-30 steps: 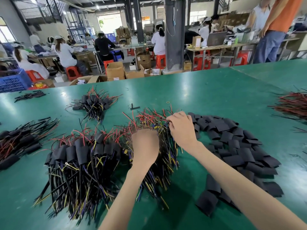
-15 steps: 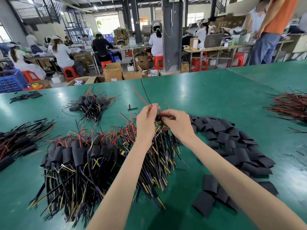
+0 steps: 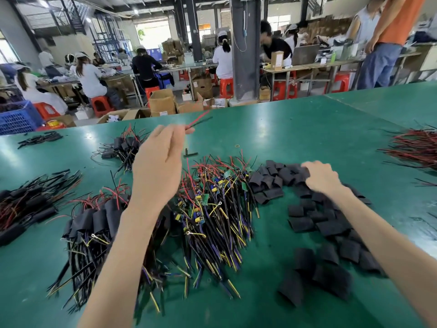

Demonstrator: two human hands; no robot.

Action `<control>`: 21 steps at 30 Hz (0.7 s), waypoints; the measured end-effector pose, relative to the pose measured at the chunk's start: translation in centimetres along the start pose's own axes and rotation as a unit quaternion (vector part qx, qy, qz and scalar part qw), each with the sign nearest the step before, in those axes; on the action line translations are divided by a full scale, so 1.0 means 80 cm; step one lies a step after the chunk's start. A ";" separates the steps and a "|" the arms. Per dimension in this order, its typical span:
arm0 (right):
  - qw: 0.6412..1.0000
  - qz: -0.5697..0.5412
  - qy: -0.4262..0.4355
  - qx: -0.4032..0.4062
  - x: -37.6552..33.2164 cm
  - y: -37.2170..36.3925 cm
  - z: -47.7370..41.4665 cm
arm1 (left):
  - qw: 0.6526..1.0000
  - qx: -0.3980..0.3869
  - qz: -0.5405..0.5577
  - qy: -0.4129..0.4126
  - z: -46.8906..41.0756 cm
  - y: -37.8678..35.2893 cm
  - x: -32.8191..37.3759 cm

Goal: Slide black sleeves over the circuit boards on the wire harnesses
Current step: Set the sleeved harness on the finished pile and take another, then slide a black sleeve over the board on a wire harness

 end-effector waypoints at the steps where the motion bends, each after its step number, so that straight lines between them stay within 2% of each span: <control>1: 0.999 0.030 0.000 -0.036 0.011 -0.004 -0.004 | 0.999 -0.015 -0.032 -0.019 0.004 -0.001 -0.002; 4: 0.993 0.081 0.051 -0.071 0.022 -0.011 -0.009 | 0.991 -0.097 -0.095 -0.013 0.022 -0.032 -0.013; 8: 0.991 0.097 0.066 -0.060 0.019 -0.009 -0.012 | 0.984 -0.177 -0.016 0.028 0.067 -0.086 -0.031; 14: 0.990 0.110 0.012 -0.082 0.014 -0.010 -0.005 | 0.978 -0.187 0.054 0.070 0.125 -0.138 -0.044; 16: 0.992 0.124 0.004 -0.035 0.009 -0.007 0.002 | 0.979 -0.166 0.070 0.092 0.137 -0.145 -0.048; 18: 0.992 0.105 0.032 0.067 -0.002 -0.001 0.014 | 0.981 -0.151 0.067 0.096 0.144 -0.149 -0.051; 20: 0.984 0.011 0.094 0.149 -0.023 0.003 0.035 | 0.982 -0.141 0.079 0.094 0.147 -0.150 -0.052; 21: 0.978 -0.057 0.134 0.152 -0.038 0.001 0.048 | 0.982 -0.133 0.093 0.095 0.147 -0.150 -0.052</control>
Point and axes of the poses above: each hand's wrist, its own z-axis away from the middle knuckle, its own y-axis out of the back of the hand, x = y × z, the point moved 2 cm from there along -z, towards the middle knuckle, and after that the axes turned 5 degrees about -z, right-handed, at the moved point
